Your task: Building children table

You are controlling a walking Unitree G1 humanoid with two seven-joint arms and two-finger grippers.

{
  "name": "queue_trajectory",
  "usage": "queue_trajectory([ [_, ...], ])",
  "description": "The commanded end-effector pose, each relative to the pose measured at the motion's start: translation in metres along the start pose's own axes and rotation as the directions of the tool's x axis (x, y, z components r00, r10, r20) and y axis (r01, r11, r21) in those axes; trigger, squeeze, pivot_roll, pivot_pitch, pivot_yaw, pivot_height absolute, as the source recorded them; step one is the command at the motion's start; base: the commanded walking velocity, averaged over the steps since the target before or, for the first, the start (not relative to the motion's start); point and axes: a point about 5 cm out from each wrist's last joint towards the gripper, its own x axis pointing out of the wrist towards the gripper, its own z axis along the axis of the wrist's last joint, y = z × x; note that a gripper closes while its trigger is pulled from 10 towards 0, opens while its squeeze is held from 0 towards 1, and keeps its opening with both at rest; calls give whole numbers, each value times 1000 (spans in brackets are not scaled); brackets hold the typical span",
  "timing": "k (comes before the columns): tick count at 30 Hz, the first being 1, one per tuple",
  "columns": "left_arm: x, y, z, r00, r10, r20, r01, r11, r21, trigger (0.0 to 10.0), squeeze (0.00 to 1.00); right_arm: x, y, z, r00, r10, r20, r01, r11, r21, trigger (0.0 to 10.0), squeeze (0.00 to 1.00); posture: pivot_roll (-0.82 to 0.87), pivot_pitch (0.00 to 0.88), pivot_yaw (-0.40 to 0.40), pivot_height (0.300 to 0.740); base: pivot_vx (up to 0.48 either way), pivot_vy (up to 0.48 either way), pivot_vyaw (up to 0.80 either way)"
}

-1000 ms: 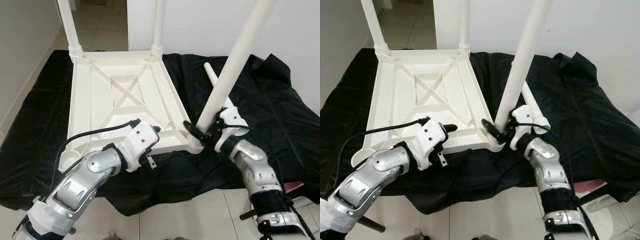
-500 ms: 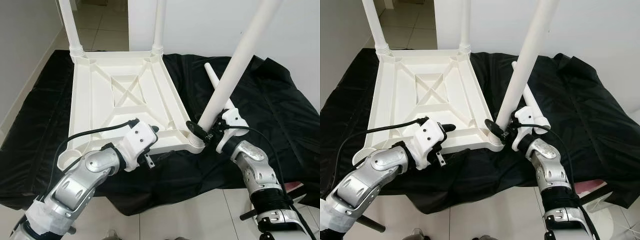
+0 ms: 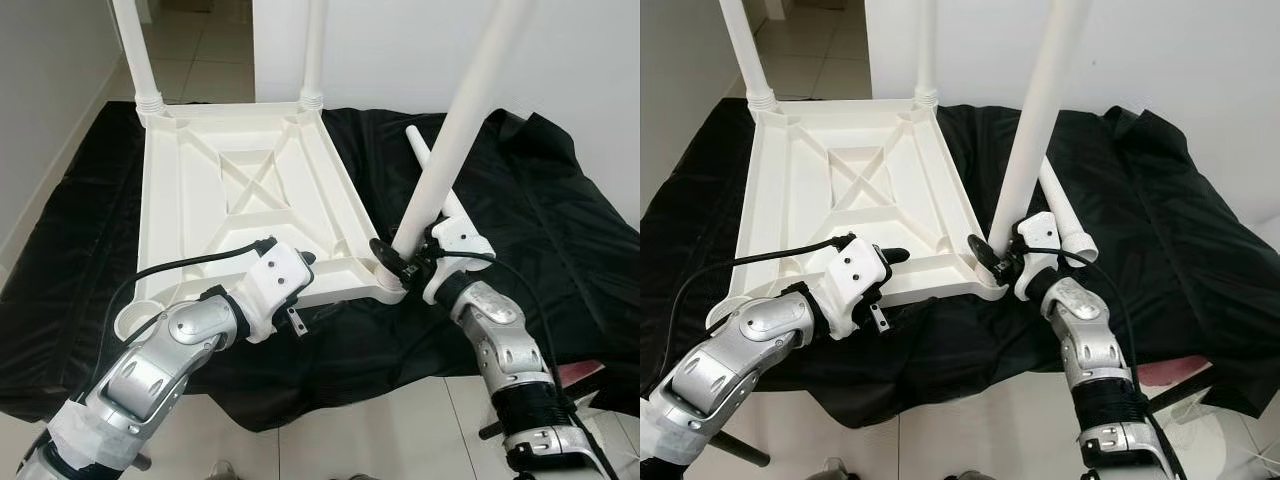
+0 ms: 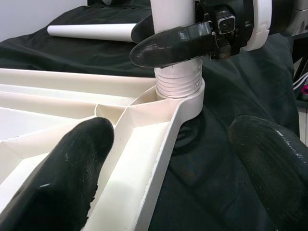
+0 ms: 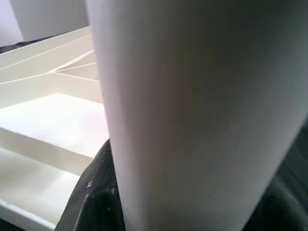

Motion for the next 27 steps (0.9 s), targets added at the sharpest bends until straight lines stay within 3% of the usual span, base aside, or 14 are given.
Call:
queue_trajectory([
  [1,-1,-6,2,994,-112,-4,112,994,11,10000,0,-1,5,-10,998,-19,-54,20,1000,11,10000,0,27,89,-54,740,0,0,0],
  [8,-1,-6,3,993,-115,-1,115,993,10,10000,0,-2,14,-7,987,-156,-43,159,985,65,10000,0,21,94,-49,740,0,0,0],
  [11,0,-7,4,993,-117,5,117,993,5,10000,0,-6,21,-8,966,-256,-37,259,962,86,10000,0,19,96,-48,740,0,0,0],
  [12,0,-8,4,993,-119,6,119,993,4,10000,0,-9,22,-8,941,-337,-36,339,937,80,10000,0,19,96,-48,740,0,0,0],
  [14,0,-8,4,993,-119,6,119,993,4,10000,0,-9,22,-8,941,-337,-36,339,937,80,10000,0,19,96,-48,740,0,0,0],
  [15,1,-9,4,993,-120,7,120,993,2,10000,0,-12,27,-10,900,-433,-50,436,895,92,10000,0,19,97,-51,740,0,0,0],
  [17,1,-9,4,993,-120,7,120,993,2,10000,0,-12,27,-10,900,-433,-50,436,895,92,10000,0,19,97,-51,740,0,0,0],
  [19,1,-10,4,993,-121,9,121,993,-2,10000,0,-13,38,-11,847,-526,-70,531,835,143,10000,0,25,93,-59,740,0,0,0],
  [23,2,-12,4,992,-123,12,123,992,-4,10000,0,-9,49,-7,857,-511,-69,514,838,180,10000,0,25,87,-66,740,0,0,0],
  [27,3,-12,4,992,-125,16,125,992,-5,10000,0,-10,45,-6,852,-520,-70,523,834,174,10000,0,25,83,-68,740,0,0,0],
])
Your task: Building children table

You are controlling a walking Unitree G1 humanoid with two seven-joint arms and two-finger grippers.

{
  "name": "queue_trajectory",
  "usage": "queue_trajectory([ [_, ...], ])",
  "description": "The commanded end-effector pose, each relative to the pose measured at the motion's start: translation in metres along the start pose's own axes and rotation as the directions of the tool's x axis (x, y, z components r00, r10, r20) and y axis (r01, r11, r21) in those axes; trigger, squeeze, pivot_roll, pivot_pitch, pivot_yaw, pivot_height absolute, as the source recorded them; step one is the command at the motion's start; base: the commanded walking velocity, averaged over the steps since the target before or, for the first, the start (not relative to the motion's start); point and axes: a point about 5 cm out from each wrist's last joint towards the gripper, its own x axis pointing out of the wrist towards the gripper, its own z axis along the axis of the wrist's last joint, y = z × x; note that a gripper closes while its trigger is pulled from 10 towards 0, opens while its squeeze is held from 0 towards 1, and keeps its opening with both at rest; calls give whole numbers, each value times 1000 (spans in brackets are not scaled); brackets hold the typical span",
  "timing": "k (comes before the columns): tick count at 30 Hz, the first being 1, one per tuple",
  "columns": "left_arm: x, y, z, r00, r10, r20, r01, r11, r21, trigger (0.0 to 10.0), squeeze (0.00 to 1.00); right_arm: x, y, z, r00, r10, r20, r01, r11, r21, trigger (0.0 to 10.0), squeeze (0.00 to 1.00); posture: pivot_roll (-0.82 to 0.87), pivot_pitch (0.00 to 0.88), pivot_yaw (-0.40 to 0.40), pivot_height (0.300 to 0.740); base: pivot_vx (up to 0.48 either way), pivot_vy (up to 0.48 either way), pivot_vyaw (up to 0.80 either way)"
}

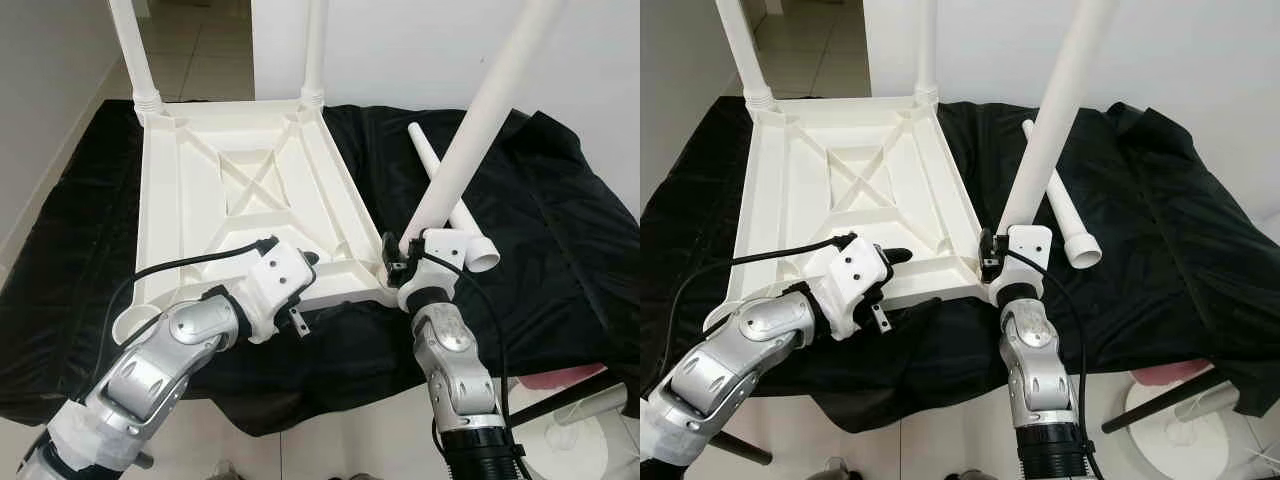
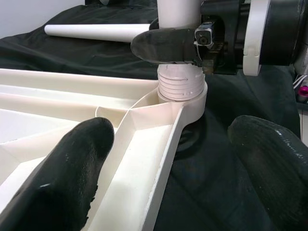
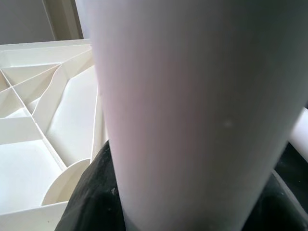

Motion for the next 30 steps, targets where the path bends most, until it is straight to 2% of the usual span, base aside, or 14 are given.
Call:
queue_trajectory([
  [1,2,-9,0,994,-113,0,113,994,-1,10000,0,-6,0,-12,998,-23,-61,24,999,26,10000,0,25,83,-68,740,0,0,0],
  [10,3,-11,0,993,-116,3,116,993,-3,10000,0,-5,3,-9,996,-62,-62,64,998,29,10000,0,24,70,-72,740,0,0,0],
  [23,5,-10,0,993,-118,6,118,993,2,10000,0,-1,-2,-4,997,-66,-37,67,997,24,10000,0,19,57,-73,740,0,0,0],
  [24,5,-10,0,993,-118,6,118,993,3,10000,0,-1,-3,-4,998,-62,-31,63,998,29,10000,259,18,56,-73,740,0,0,0],
  [25,5,-10,0,993,-118,6,118,993,3,10000,0,-1,-4,-2,999,-49,-16,49,998,39,10000,1000,18,55,-74,740,0,0,0],
  [30,5,-11,0,993,-119,7,119,993,3,10000,0,2,-9,4,999,-9,34,7,999,42,10000,1000,16,56,-78,740,0,0,0],
])
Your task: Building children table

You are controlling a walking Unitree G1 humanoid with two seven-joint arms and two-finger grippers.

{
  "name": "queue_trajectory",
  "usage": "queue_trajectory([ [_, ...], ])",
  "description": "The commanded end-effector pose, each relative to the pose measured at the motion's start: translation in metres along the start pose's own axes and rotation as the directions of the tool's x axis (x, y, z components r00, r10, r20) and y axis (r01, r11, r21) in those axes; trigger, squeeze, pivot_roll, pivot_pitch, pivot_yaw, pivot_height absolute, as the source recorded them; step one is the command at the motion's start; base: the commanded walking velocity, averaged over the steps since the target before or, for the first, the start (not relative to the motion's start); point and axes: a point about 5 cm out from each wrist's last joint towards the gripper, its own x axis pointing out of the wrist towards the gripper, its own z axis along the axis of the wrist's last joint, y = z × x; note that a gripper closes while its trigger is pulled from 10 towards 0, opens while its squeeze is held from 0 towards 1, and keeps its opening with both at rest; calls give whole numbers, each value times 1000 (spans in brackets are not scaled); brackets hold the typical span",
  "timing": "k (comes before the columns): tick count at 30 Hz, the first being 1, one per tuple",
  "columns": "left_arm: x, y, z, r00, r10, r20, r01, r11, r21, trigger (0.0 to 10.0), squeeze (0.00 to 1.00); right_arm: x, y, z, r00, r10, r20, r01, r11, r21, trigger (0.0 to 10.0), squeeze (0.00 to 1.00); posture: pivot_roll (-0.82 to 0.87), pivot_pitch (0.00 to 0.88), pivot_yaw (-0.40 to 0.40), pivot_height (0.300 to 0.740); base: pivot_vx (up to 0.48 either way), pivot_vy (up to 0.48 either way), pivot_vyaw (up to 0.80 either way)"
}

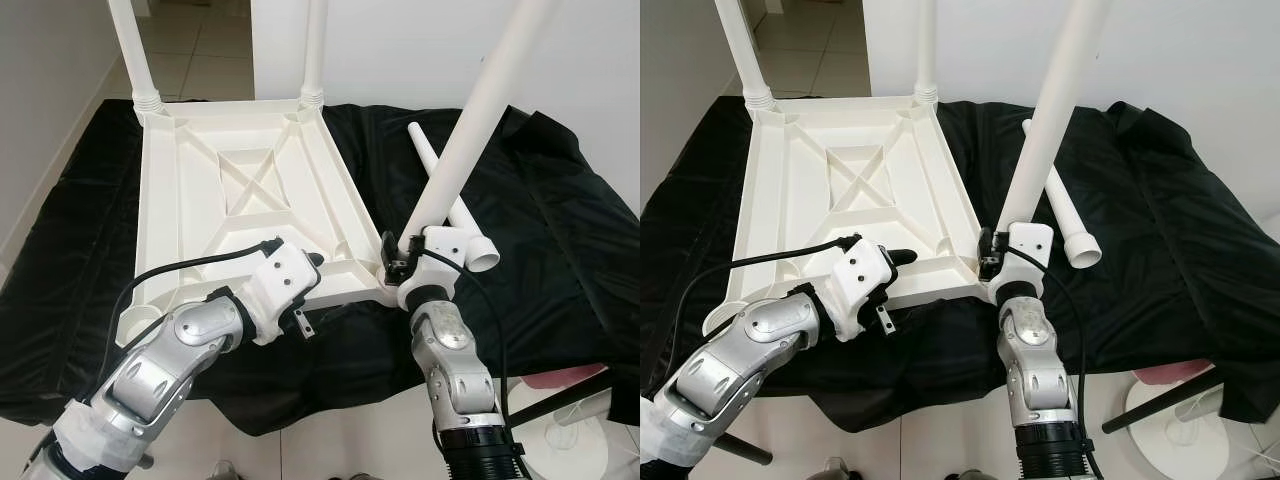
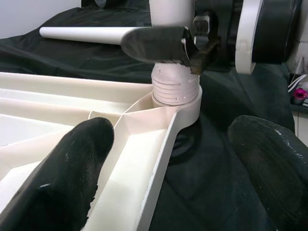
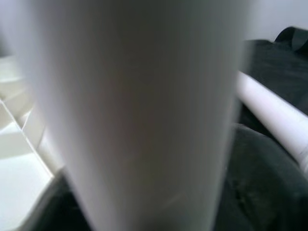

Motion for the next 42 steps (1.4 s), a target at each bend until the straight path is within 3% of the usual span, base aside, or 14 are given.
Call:
queue_trajectory([
  [1,2,-7,-1,994,-108,-6,108,994,9,10000,0,1,-4,-2,1000,17,4,-18,1000,11,10000,1000,16,57,-79,740,0,0,0],
  [5,2,-8,-1,994,-105,-5,105,994,8,10000,0,3,-5,-2,997,77,6,-77,997,21,10000,1000,16,58,-80,740,0,0,0],
  [6,2,-8,-1,994,-105,-4,105,994,7,10000,0,3,-6,-1,994,109,12,-109,994,21,10000,612,14,58,-80,740,0,0,0],
  [7,2,-8,-1,994,-105,-4,105,994,7,10000,0,3,-6,-1,994,109,12,-109,994,21,10000,612,14,58,-80,740,0,0,0],
  [8,2,-8,-1,994,-105,-4,105,994,6,10000,0,4,-7,-2,990,138,10,-138,990,27,10000,141,13,59,-79,740,0,0,0],
  [9,2,-8,-1,994,-105,-4,105,994,6,10000,0,4,-7,-2,990,138,10,-138,990,27,10000,141,13,59,-79,740,0,0,0],
  [10,2,-8,-1,994,-105,-5,105,994,6,10000,0,4,-10,-2,984,178,16,-178,984,9,10000,0,11,60,-78,740,0,0,0],
  [19,3,-6,-1,995,-104,-4,105,994,9,10000,0,8,-28,-8,922,388,-5,-388,921,-34,10000,0,2,67,-71,740,0,0,0],
  [28,6,-5,0,994,-112,-2,112,994,15,10000,0,27,-40,-9,809,580,-97,-588,804,-95,10000,0,-11,76,-61,740,0,0,0],
  [29,6,-5,0,994,-110,-3,110,994,16,10000,0,28,-41,-11,804,585,-106,-594,798,-103,4745,0,-5,77,-62,740,0,0,0],
  [31,6,-4,0,994,-109,-3,109,994,17,10000,0,29,-42,-11,802,587,-110,-597,795,-105,4745,0,-5,77,-62,740,0,0,0],
  [32,5,-4,1,994,-106,-3,106,994,16,10000,0,28,-43,-13,795,595,-119,-606,788,-108,1373,0,-3,77,-63,740,0,0,0],
  [33,4,-3,0,995,-103,-4,103,995,16,10000,0,29,-44,-15,787,605,-122,-617,780,-104,0,0,-3,77,-63,740,0,0,0],
  [42,3,-3,0,996,-89,-7,89,996,15,10000,0,27,-48,-20,767,627,-139,-639,765,-78,0,0,10,81,-74,740,0,0,0],
])
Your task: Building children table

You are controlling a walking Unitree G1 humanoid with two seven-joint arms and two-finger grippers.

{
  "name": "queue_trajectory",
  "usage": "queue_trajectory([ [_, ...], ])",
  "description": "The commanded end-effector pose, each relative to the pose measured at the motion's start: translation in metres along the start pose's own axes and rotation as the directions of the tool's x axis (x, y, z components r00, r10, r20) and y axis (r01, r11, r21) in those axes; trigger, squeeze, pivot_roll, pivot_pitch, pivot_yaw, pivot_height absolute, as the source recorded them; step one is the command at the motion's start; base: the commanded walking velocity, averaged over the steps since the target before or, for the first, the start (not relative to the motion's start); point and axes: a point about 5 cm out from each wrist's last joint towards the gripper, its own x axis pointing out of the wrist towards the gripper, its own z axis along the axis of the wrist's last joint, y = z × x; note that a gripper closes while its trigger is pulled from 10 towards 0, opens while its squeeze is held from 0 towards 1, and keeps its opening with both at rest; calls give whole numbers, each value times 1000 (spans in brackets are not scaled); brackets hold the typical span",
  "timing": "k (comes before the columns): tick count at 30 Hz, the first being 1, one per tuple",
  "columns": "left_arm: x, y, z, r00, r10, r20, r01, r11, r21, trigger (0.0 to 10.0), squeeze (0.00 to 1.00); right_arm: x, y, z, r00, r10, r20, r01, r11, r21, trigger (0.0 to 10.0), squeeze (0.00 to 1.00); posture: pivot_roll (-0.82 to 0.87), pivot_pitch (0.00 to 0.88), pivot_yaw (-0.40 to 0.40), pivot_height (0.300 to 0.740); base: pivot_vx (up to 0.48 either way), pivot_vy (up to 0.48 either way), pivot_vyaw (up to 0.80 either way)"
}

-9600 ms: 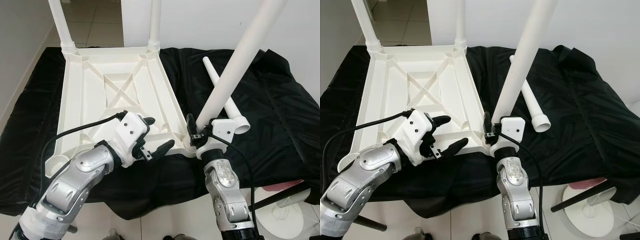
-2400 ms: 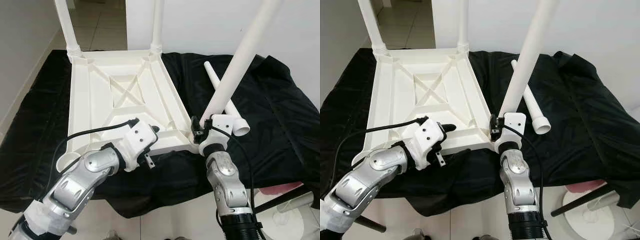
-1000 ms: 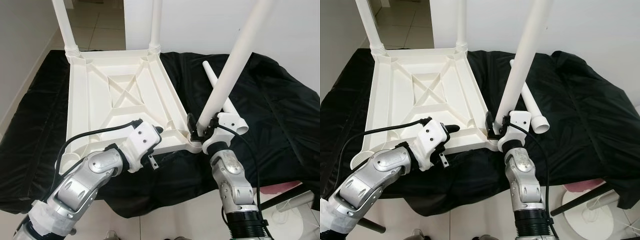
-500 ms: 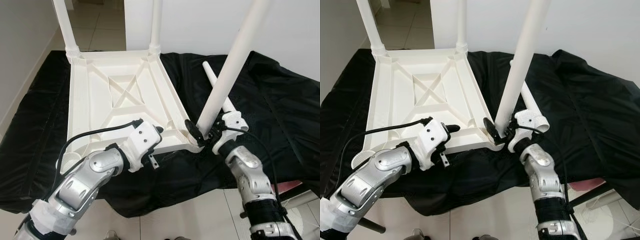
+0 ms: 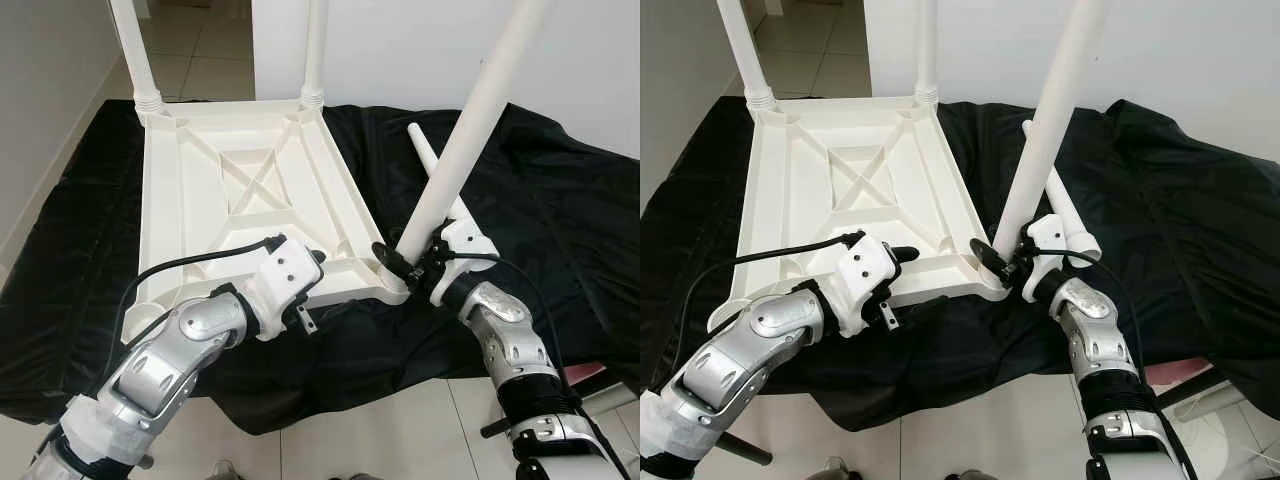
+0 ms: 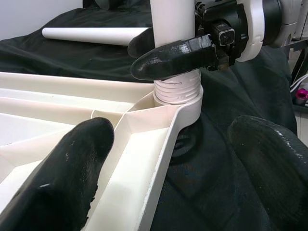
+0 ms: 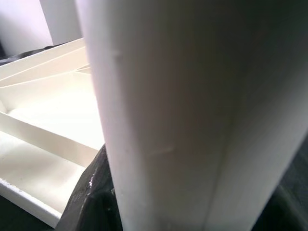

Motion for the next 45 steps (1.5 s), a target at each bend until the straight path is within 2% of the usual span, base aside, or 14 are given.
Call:
queue_trajectory([
  [1,-1,-6,0,996,-92,-2,92,996,14,10000,0,-4,-2,-8,999,5,-35,-4,1000,22,0,0,12,81,-76,740,0,0,0],
  [2,-1,-6,0,996,-91,-3,92,996,14,10000,0,-5,-2,-10,999,8,-38,-7,1000,30,6980,0,12,82,-77,740,0,0,0],
  [3,-1,-6,0,996,-91,-3,91,996,14,10000,0,-5,-1,-10,999,10,-33,-9,999,41,10000,0,13,82,-77,740,0,0,0],
  [9,-2,-6,0,996,-90,-6,90,996,12,10000,0,-1,2,-6,999,-51,-1,51,993,104,10000,0,10,89,-82,740,0,0,0],
  [20,-3,-9,0,996,-90,-3,90,996,3,10000,0,3,14,6,980,-195,36,189,975,118,10000,0,3,98,-88,740,0,0,0],
  [25,-1,-9,0,996,-91,-1,91,996,0,10000,0,2,23,5,931,-364,12,357,920,162,10000,0,1,95,-89,740,0,0,0],
  [28,-1,-9,0,996,-94,-1,94,996,1,10000,0,-4,27,1,830,-557,-24,554,819,148,10000,0,1,92,-87,740,0,0,0],
  [29,-1,-9,0,996,-94,-1,94,996,1,10000,0,-4,27,1,830,-557,-24,554,819,148,10000,0,1,92,-87,740,0,0,0],
  [30,-1,-9,0,995,-96,0,96,995,2,10000,0,-6,29,-1,784,-620,-46,620,774,132,10000,0,4,88,-90,740,0,0,0],
  [32,-1,-9,0,995,-96,0,96,995,2,10000,0,-6,29,-1,784,-620,-46,620,774,132,10000,0,4,88,-90,740,0,0,0],
  [34,-1,-8,0,995,-98,0,98,995,6,10000,0,-7,35,-4,711,-699,-78,702,701,126,10000,0,10,80,-87,740,0,0,0],
  [37,-1,-8,1,995,-98,0,98,995,6,10000,0,-7,40,-5,689,-719,-95,724,676,135,10000,0,10,80,-87,740,0,0,0],
  [39,-1,-8,1,994,-108,-1,108,994,9,10000,0,-2,52,-1,735,-674,-75,676,720,155,10000,0,8,74,-84,740,0,0,0],
  [45,-1,-8,1,994,-113,-4,113,994,15,10000,0,-1,57,1,738,-671,-75,673,723,155,10000,0,11,71,-85,740,0,0,0],
])
